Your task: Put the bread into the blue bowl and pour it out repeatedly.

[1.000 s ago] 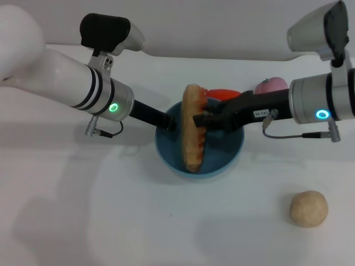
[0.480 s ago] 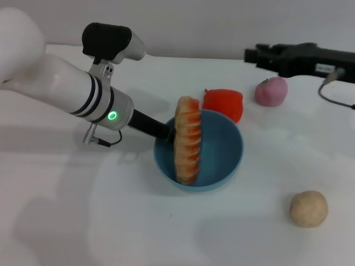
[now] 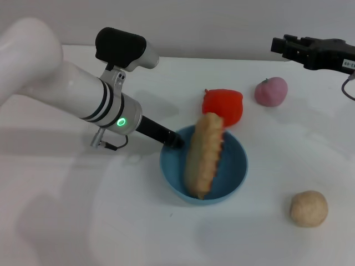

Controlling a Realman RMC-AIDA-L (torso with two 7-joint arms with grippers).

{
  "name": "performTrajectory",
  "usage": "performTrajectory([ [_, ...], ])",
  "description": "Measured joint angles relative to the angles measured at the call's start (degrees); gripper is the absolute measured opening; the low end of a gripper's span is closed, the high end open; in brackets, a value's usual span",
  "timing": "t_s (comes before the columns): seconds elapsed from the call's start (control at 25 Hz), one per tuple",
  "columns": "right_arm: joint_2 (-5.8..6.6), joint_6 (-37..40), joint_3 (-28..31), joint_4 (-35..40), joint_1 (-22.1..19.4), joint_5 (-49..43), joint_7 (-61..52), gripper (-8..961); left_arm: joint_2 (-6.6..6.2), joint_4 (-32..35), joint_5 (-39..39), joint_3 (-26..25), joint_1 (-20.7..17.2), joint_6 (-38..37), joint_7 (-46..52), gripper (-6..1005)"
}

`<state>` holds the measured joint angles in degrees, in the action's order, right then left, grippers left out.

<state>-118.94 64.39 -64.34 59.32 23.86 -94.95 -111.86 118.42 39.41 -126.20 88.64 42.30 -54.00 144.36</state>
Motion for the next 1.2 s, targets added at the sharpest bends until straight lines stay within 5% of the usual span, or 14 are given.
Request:
performTrajectory([
  [0.36, 0.29, -0.4, 1.1, -2.1, 0.0, 0.0, 0.8, 359, -0.31, 1.7, 0.0, -1.2, -0.4, 1.4, 0.0, 315],
  [0.68, 0.38, -1.1, 3.9, -6.2, 0.1, 0.0, 2.7, 359, -0.47, 3.7, 3.7, -10.9, -4.5, 4.2, -1.0, 576],
  [0.96, 0.38, -1.4, 5.0, -7.5, 0.2, 0.0, 3.8, 359, -0.57, 6.3, 7.4, -11.8, -7.3, 4.8, -3.3, 568],
  [1.2, 0.39, -2.1, 4.4, -11.7, 0.3, -0.6, 3.8, 360, -0.53, 12.9, 15.2, -12.7, -15.6, 14.8, -10.0, 569],
])
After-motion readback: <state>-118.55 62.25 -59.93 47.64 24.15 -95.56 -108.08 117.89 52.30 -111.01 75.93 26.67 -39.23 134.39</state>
